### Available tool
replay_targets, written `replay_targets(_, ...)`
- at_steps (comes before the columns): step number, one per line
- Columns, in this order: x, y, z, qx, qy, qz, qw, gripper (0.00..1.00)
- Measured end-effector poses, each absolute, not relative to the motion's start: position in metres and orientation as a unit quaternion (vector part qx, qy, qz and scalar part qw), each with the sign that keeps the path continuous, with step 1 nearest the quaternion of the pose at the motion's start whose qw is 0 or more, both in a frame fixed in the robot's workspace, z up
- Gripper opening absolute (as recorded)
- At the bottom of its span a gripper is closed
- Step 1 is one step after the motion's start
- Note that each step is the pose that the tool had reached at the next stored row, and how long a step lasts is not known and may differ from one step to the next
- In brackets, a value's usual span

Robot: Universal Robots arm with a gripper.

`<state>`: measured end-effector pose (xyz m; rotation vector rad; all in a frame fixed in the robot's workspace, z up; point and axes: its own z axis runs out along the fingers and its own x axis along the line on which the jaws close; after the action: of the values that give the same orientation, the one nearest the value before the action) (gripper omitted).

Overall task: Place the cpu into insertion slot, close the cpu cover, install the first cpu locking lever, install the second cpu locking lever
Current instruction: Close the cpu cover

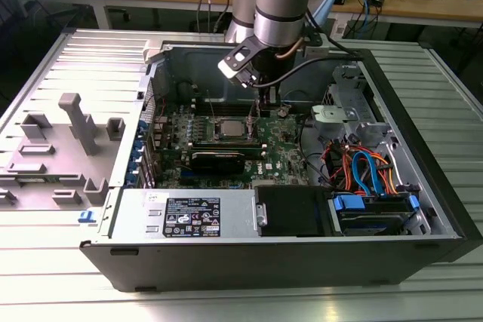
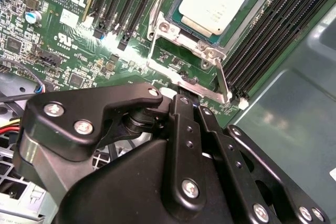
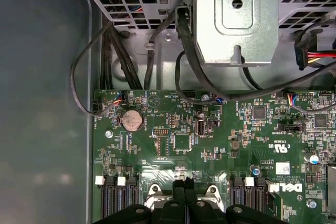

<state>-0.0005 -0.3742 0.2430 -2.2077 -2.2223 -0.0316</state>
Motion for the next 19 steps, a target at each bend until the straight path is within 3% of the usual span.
replay_targets(19,-0.0059,-0.3742,0.2425,-0.705,-0.709,-0.01,0.004,0.11)
